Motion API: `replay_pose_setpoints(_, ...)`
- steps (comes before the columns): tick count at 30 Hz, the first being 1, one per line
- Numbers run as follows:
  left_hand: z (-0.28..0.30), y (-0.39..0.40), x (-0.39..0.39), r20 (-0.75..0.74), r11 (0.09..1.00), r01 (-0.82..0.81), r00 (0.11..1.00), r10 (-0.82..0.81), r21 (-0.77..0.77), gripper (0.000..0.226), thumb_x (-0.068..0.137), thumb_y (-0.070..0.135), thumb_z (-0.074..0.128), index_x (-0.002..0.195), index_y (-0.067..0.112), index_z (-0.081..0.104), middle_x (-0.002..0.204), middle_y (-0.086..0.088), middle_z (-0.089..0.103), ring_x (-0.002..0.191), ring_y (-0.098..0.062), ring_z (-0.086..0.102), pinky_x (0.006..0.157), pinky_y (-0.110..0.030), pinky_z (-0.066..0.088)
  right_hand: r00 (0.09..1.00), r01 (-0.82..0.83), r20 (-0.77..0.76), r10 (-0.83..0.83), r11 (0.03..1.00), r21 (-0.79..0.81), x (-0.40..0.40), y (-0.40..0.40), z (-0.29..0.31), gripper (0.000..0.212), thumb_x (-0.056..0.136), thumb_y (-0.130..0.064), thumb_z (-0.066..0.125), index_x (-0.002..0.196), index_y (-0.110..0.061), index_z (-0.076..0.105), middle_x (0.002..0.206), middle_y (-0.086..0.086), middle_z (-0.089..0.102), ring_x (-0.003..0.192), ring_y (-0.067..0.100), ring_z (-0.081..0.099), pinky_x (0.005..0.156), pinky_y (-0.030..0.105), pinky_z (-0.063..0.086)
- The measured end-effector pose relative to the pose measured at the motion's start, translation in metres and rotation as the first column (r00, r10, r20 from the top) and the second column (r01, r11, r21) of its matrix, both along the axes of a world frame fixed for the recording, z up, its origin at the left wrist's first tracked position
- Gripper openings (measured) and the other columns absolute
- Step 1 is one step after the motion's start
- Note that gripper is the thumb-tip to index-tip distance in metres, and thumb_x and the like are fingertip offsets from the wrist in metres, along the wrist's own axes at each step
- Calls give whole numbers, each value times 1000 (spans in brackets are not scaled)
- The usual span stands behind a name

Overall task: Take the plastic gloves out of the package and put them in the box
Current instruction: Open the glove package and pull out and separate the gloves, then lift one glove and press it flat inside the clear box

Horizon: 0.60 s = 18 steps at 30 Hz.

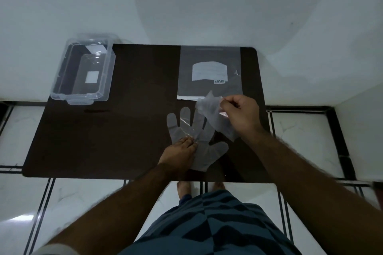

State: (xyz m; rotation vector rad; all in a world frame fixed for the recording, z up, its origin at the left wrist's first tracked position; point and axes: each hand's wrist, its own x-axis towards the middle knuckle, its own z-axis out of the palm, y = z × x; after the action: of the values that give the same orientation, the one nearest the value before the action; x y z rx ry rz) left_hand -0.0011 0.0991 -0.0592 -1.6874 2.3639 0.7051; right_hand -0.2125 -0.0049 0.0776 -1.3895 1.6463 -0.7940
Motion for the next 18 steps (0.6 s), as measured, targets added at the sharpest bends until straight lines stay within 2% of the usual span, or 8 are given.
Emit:
replay_pose_setpoints(7,6,-10,0,-13,999,-27,1000,27,40,57,110,43,43,164,25,39,175,-3,30,159,-24,33,127,-41,34,990,-110,91,108,994,25,-3,-34,69,9,96,-23,75,90,-23,81,91,-6,79,90,14,76,83,32,64)
replay_pose_setpoints(9,13,-11,-1,-84,997,-78,993,80,27,55,109,42,45,162,25,43,171,-3,39,152,-24,43,122,-40,40,976,-194,116,185,978,77,-2,-41,90,8,96,-18,76,90,-16,82,88,-1,79,85,18,78,74,28,65)
replay_pose_setpoints(11,29,-15,1,-251,967,-254,937,243,-13,47,110,37,51,154,22,53,155,-4,59,135,-21,60,109,-34,48,958,-282,99,271,952,120,-2,-47,106,8,95,-17,77,90,-13,82,86,3,79,83,20,78,72,30,66)
replay_pose_setpoints(13,56,-24,1,-477,832,-553,740,475,-30,37,108,30,60,144,21,63,132,0,72,119,-16,70,97,-29,54,933,-359,72,352,922,143,-2,-50,117,8,96,-16,76,93,-12,81,85,5,79,80,19,78,73,30,66)
replay_pose_setpoints(15,93,-41,2,-740,636,-769,389,549,68,30,103,20,70,133,27,70,120,9,77,112,-10,74,93,-31,61,905,-425,44,423,894,143,-2,-53,126,7,96,-14,75,95,-11,81,85,6,80,76,17,77,71,26,65)
replay_pose_setpoints(16,114,-52,3,-837,606,-775,204,508,179,35,100,11,74,129,31,70,117,12,79,110,-6,75,91,-29,62,889,-456,30,457,878,144,-1,-55,131,7,96,-13,75,95,-10,81,85,7,80,75,16,77,70,26,65)
replay_pose_setpoints(17,137,-65,5,-887,647,-719,95,452,253,43,96,4,77,129,31,69,118,14,79,112,-4,74,92,-27,61,870,-490,21,493,859,150,-1,-56,136,6,96,-12,75,96,-9,81,85,8,80,74,15,76,69,26,64)
replay_pose_setpoints(18,158,-78,10,-914,728,-627,63,401,276,51,92,0,79,135,26,66,125,13,77,119,-6,71,97,-26,59,851,-521,16,525,839,158,0,-58,142,7,96,-13,75,97,-9,80,86,9,80,73,16,76,69,26,64)
